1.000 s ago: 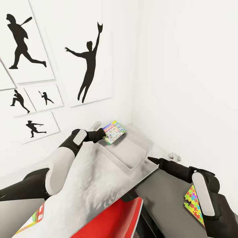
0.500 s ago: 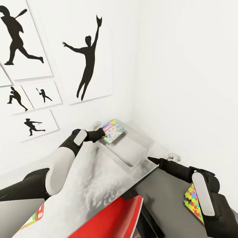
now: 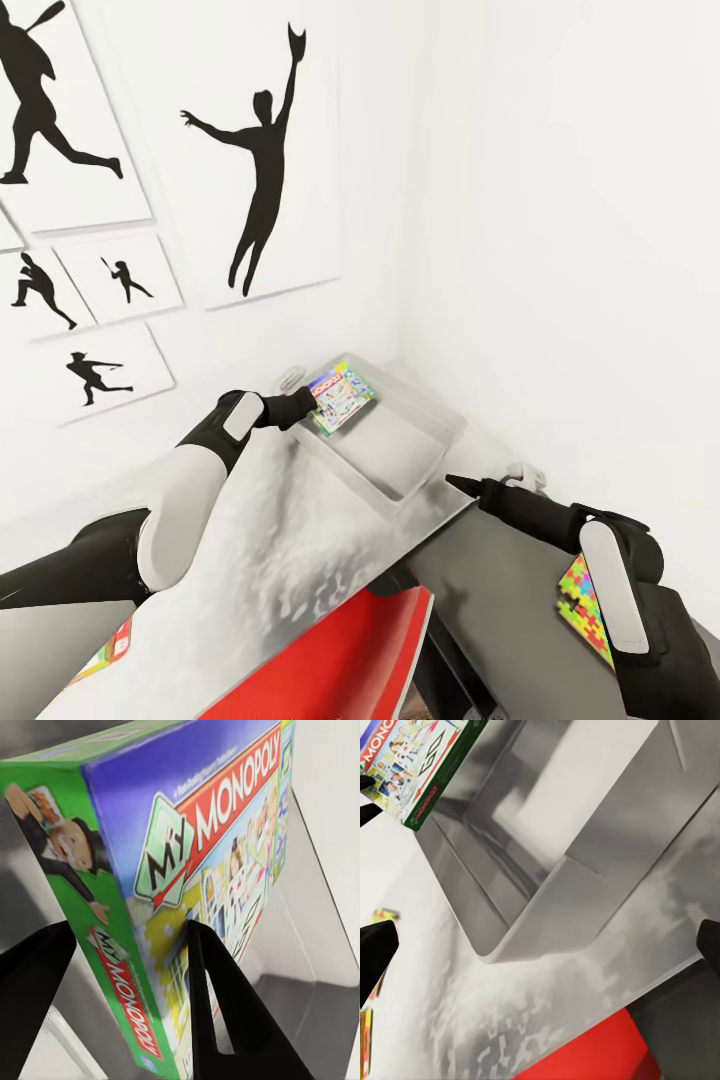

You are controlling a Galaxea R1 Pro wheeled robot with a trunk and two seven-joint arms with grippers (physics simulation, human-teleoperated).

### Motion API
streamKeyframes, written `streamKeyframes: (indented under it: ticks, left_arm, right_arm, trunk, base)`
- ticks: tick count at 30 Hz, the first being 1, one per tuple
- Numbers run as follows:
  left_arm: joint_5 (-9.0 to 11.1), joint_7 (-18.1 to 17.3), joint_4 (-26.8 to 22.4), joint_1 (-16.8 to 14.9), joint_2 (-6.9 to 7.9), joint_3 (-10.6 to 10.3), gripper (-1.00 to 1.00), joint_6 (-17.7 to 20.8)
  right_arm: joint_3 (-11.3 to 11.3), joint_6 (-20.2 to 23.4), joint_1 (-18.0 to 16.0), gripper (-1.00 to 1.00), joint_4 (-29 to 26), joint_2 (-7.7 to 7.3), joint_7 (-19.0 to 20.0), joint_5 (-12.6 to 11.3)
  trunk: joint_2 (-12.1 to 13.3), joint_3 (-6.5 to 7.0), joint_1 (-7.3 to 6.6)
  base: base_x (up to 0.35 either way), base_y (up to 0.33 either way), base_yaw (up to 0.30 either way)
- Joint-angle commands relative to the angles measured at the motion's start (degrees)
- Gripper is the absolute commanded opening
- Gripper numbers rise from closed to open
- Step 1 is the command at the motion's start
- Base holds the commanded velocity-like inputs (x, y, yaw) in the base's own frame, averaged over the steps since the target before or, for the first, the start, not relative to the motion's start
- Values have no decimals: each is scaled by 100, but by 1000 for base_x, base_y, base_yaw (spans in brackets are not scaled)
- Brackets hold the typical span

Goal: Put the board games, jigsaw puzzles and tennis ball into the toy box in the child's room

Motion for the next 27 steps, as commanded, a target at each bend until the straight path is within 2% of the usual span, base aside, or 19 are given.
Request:
streamKeyframes:
  ticks: [1,11,27]
  left_arm:
    - [-15,-13,-6,-5,-5,47,-100,35]
    - [-117,-13,-6,-5,-4,49,-100,28]
    - [-106,-16,-39,-5,7,51,-100,17]
  right_arm:
    - [-8,25,-6,100,-3,0,59,51]
    - [-25,25,-6,100,-3,2,65,53]
    - [-26,25,-6,100,5,0,68,60]
  trunk:
    - [-12,-21,3]
    - [-12,-108,3]
    - [-12,-116,3]
  base:
    - [0,0,0]
    - [0,0,0]
    - [0,0,0]
